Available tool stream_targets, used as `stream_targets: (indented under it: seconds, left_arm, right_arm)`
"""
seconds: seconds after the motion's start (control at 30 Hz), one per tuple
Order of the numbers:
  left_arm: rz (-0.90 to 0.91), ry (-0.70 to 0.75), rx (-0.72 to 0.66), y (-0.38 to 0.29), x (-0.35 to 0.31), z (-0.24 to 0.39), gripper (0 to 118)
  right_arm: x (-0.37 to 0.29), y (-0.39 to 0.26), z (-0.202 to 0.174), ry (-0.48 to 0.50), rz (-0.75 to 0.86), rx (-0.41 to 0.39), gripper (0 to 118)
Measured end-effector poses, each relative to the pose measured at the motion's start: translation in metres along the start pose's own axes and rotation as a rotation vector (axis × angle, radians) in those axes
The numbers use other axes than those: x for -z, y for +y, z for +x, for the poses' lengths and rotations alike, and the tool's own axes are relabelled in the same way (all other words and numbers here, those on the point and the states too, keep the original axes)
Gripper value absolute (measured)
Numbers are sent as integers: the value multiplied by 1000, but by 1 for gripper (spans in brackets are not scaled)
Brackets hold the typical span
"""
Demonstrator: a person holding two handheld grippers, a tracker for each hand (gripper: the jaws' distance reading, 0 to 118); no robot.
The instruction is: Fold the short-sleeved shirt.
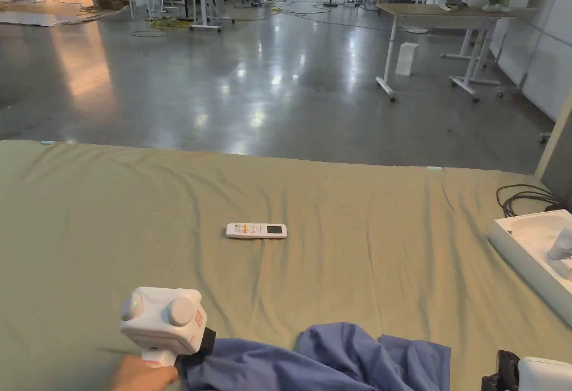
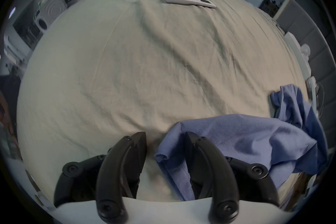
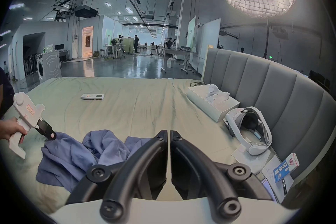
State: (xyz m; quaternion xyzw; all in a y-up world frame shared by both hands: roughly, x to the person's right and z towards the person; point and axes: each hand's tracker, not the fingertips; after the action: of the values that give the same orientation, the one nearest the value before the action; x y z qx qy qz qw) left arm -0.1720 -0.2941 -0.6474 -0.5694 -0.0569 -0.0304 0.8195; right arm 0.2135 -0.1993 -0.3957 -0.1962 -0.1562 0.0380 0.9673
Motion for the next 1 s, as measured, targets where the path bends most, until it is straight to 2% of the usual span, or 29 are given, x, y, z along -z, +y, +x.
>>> stream_targets:
  seconds: [0.1,0.17,0.33,0.47,0.5,0.57,0.63,0.7,0.8,0.9,1.0]
  left_arm:
    - [26,21,76,-10,-2,16,27]
    - [27,30,119,-14,-3,25,6]
    - [61,-15,123,-20,-12,17,5]
    - [159,-141,3,-31,-44,-1,4]
    - [183,-151,-7,-33,-54,-2,4]
    - [254,-183,-22,-42,-76,-6,4]
    - [295,-184,-45,-48,-93,-6,4]
    - [328,-181,-45,-54,-106,-8,4]
    - [358,-184,-61,-60,-116,-10,4]
    - [369,-186,-68,-65,-119,-10,4]
    - [370,-179,-68,-70,-118,-9,4]
  right_arm:
    - [8,0,-2,5,-10,3,3]
    - [17,2,-4,11,-17,-3,3]
    - [57,13,-2,63,-117,-19,3]
    - [114,22,1,121,-308,-69,4]
    - [129,23,0,131,-361,-84,10]
    - [160,21,-1,178,-450,-81,37]
    - [184,16,-4,211,-534,-64,50]
    - [206,9,-9,201,-609,-80,61]
    - [232,-7,-14,230,-730,-14,63]
    - [251,-24,-17,202,-842,39,63]
    - [241,-20,-26,160,-795,21,54]
